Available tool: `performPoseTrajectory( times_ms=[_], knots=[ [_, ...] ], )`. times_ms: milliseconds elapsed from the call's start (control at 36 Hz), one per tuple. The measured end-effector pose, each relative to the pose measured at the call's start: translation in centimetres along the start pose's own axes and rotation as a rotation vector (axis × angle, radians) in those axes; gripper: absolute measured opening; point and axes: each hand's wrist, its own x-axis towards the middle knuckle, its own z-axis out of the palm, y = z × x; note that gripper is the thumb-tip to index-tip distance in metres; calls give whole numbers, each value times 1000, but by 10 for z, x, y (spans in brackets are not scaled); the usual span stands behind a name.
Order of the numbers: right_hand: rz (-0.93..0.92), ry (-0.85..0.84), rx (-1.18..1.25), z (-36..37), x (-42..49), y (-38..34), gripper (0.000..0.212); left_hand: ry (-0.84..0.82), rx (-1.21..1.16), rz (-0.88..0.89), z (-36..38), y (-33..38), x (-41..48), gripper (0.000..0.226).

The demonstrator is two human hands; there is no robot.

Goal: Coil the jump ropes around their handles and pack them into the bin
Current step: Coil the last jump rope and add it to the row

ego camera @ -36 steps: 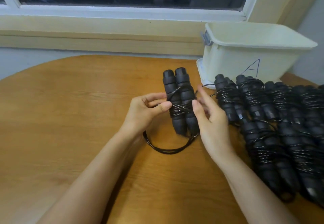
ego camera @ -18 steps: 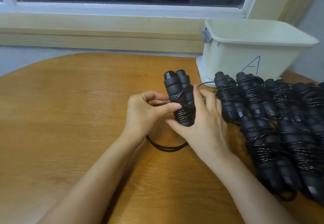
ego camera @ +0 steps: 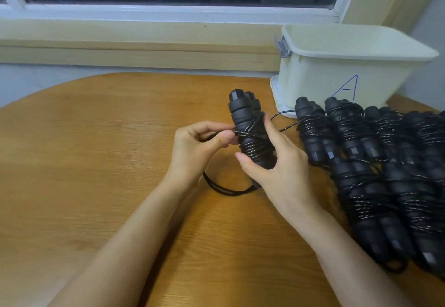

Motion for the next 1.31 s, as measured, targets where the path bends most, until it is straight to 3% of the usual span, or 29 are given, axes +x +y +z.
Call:
performPoseTrajectory(
  times_ms=[222,361,417,528,667,750,861,1306],
  knots=[
    [-12,-86,151,1,-1,-1,83,-13,-125,-226,-7,-4,6,33],
    [2,-244,354,0,-3,-4,64,-179,-181,-265,-14,-7,9,88],
    [20,-298,407,1,-3,-5,56,-264,-205,-252,-14,-5,7,95],
    [28,-310,345,3,-4,-2,63,-232,-212,-237,-10,-3,5,92],
    [-4,-184,69,3,-4,-1,84,-116,-147,-276,-6,-5,4,54],
    [-50,-168,-34,6,-6,-3,100,-49,-142,-291,-2,-4,3,51],
    [-130,-102,-97,10,-7,2,85,-19,-135,-270,-1,-2,3,54],
    [-12,-239,267,3,1,8,81,14,-162,-317,-4,-1,4,43]
  ],
)
